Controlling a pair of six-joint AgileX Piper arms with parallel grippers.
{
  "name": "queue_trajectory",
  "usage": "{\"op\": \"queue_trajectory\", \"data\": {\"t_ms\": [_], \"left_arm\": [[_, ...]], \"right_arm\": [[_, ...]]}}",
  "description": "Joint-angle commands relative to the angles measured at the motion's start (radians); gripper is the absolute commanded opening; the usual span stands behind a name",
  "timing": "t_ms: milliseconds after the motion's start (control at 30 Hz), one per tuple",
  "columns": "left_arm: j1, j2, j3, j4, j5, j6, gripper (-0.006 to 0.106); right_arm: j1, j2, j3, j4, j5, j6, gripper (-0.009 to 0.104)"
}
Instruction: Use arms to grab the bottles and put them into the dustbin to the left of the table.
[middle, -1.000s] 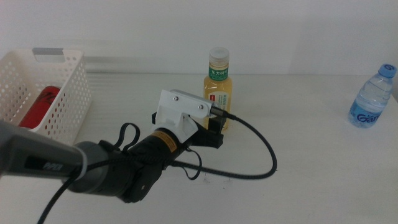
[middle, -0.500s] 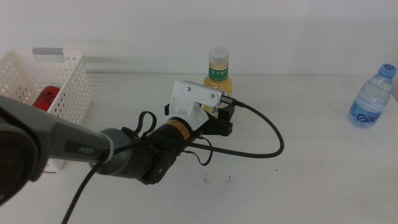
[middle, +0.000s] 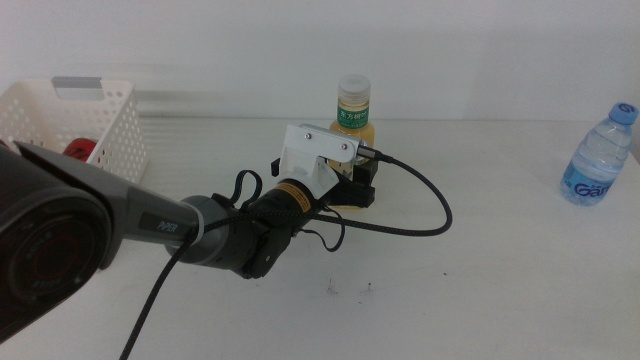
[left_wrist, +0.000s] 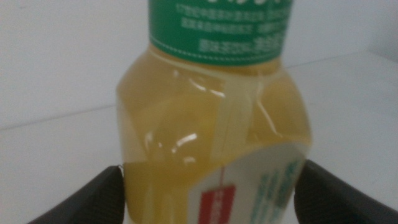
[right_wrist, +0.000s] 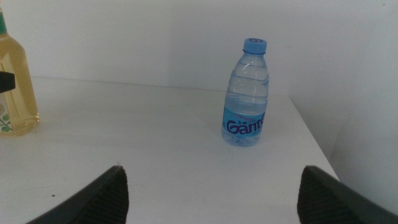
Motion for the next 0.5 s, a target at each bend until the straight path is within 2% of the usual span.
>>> {"op": "queue_trajectory", "data": {"t_ms": [0, 100, 467], "left_arm": [[0.014, 0.013, -0.024, 0.031, -0.013, -0.030, 0.091], [0.026, 0.036, -0.051, 0.076, -0.007, -0.063, 0.091], [0.043, 0.111, -0.151, 0.104, -0.004, -0.083, 0.091]], "right_arm": [[-0.006, -0.005, 0.004, -0.007, -0.009, -0.006, 0.093], [-0.006, -0.005, 0.004, -0.007, -0.009, -0.006, 0.093], [-0.006, -0.005, 0.004, -0.007, -0.009, -0.006, 0.093]]}}
